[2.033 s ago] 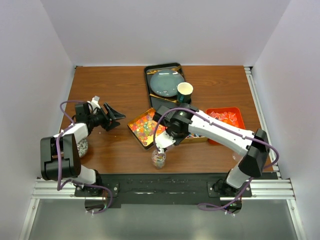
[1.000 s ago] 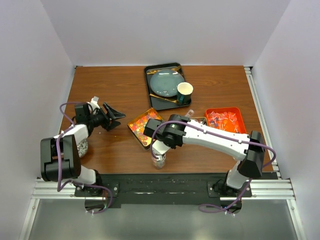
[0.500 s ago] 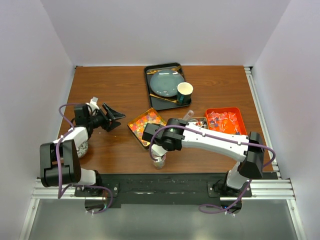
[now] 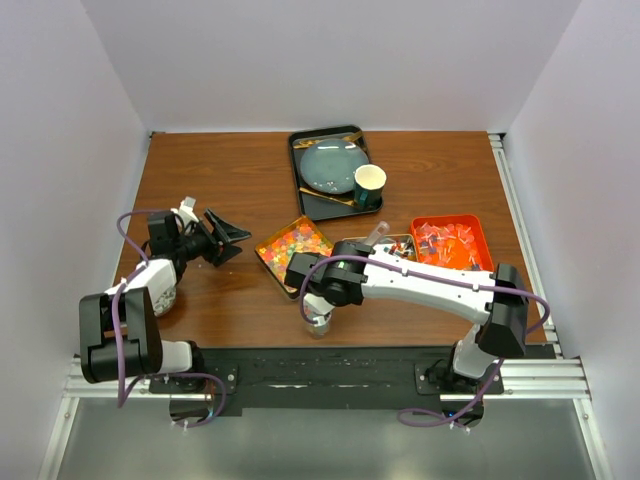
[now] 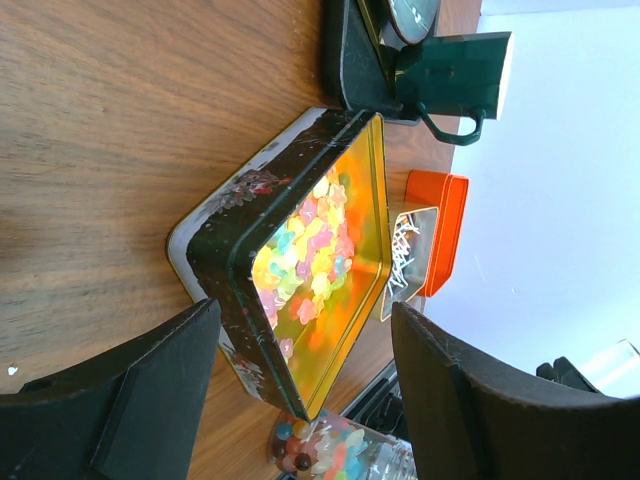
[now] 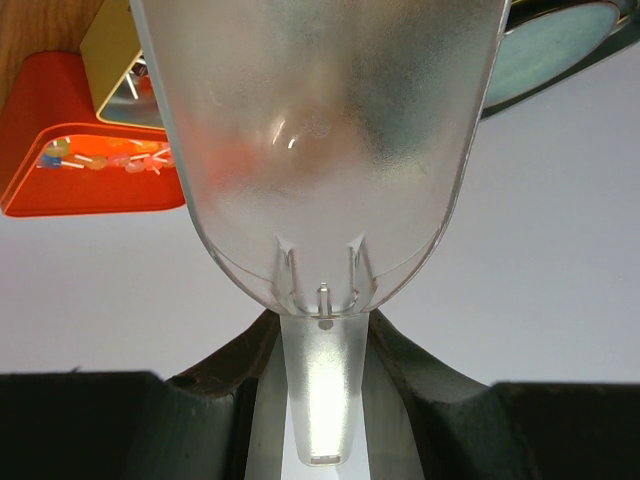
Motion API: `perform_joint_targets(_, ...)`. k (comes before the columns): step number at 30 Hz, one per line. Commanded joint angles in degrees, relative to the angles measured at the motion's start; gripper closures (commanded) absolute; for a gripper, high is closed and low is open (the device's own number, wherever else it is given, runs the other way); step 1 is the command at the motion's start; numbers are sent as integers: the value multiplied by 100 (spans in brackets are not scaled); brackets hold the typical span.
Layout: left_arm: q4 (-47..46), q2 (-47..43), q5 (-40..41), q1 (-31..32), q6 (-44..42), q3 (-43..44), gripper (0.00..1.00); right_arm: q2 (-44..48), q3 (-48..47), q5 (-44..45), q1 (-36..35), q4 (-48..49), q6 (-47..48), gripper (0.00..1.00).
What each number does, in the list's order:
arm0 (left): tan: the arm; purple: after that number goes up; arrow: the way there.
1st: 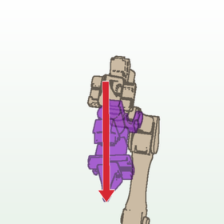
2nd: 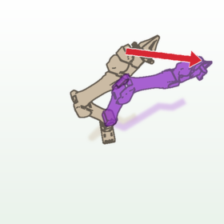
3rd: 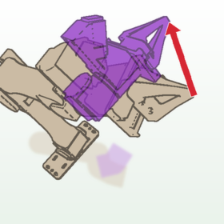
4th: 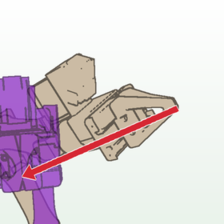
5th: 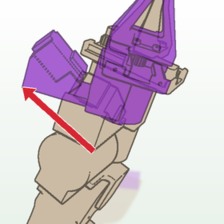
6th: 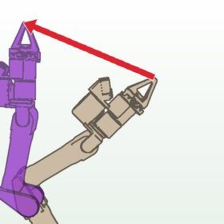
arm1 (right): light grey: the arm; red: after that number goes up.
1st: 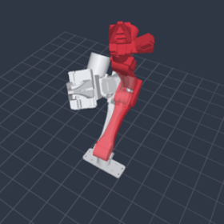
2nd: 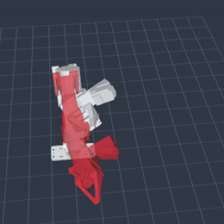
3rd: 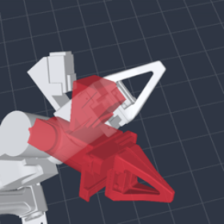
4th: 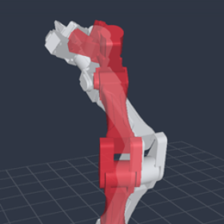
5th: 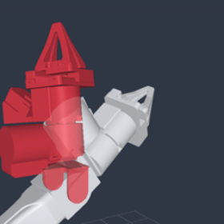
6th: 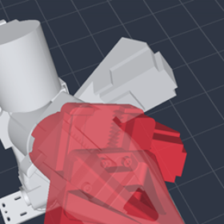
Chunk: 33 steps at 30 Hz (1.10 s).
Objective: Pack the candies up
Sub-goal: Place the fake candies in the packing bottle, then place the spatula at the center of the board.
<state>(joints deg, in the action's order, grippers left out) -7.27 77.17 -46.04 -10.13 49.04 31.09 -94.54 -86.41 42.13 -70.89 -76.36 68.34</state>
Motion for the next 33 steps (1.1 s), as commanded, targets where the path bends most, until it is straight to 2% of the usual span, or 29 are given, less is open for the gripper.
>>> perform_joint_targets(1, -214, -149, -63, -68, 97, -15, 26, 217, -7, 235, -30, -1470, 57, 100)
perform_joint_targets(5, -65, -246, 77, -59, -95, 98, 27, 156, -235, -291, 215, -1443, -477, 100)
perform_joint_targets(8, 277, -334, 261, -59, -604, 309, 25, -221, -946, -1231, 1049, -1417, -1329, 100)
perform_joint_targets(11, 568, -492, 438, -59, -974, 406, 24, -626, -1867, -2031, 2487, -1190, -2068, 100)
perform_joint_targets(13, 577, -597, 447, -59, -1010, 336, 23, -846, -2133, -2688, 3357, -839, -2534, 100)
perform_joint_targets(16, 577, -703, 359, -59, -992, 205, 24, -1294, -2704, -3637, 4177, -662, -3246, 100)
perform_joint_targets(17, 595, -720, 333, -59, -1001, 178, 24, -1443, -2993, -3772, 4624, -600, -3561, 100)
perform_joint_targets(20, 674, -721, 280, -59, -1115, 187, 24, -1953, -3451, -4195, 5328, -276, -3932, 100)
perform_joint_targets(25, 709, -694, 219, -77, -1343, 222, 24, -2805, -4031, -4503, 5990, 419, -4434, 100)
perform_joint_targets(26, 709, -685, 218, -103, -1405, 239, 24, -3198, -4381, -4503, 6104, 489, -4478, 100)
perform_joint_targets(29, 1007, -633, 166, -243, -1686, 257, 24, -3832, -4979, -4468, 6184, 613, -4391, 100)
perform_joint_targets(33, 1043, -580, 113, -446, -1810, 169, 23, -4282, -5316, -4337, 6184, 894, -4224, 100)
